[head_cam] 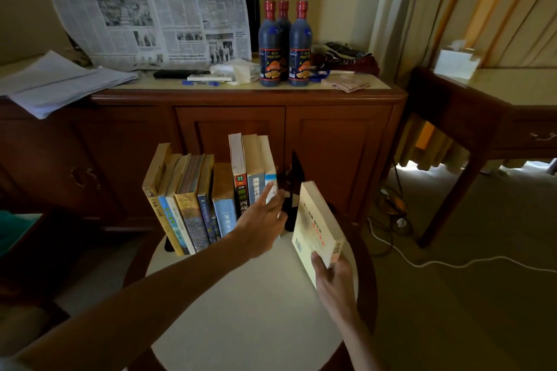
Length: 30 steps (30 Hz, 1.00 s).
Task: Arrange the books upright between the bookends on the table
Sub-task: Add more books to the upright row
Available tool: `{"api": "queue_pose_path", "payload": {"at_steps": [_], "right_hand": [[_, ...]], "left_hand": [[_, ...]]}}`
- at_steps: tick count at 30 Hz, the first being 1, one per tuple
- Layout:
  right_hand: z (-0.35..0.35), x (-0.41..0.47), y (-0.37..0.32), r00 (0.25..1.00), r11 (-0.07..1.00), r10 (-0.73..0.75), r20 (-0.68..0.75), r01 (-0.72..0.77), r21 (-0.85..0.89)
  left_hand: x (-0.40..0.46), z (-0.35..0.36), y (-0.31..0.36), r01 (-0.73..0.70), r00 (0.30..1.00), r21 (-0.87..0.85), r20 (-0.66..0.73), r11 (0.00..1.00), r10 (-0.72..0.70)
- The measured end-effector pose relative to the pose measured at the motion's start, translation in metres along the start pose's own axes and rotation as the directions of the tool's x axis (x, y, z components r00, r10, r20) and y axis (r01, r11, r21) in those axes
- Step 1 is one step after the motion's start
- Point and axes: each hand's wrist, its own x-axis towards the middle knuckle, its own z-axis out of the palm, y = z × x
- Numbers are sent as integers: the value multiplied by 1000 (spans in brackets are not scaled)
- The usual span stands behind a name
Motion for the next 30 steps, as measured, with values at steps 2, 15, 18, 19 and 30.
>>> {"api": "queue_pose_path", "payload": {"at_steps": [2,15,18,19,30], "right_hand": [[13,14,-15,1000,1000,-24,-7,24,16],[53,79,-19,943,998,-39,331,52,-31],[44,84,-7,851,982,18,525,82,-167],[43,87,-6,839,980,29,543,83,-182],[69,127,-27,779,961,152,608,28,-276]], "left_hand": [[-1,2,-1,-5,1000,-6,-1,1000,5],[-19,13,-5,29,992,-304,-106,952,-65],[-47,26,0,54,952,-616,-207,786,-227],[-59,32,5,84,932,-722,-187,687,-310],[-127,131,85,422,854,-828,226,370,-469]]}}
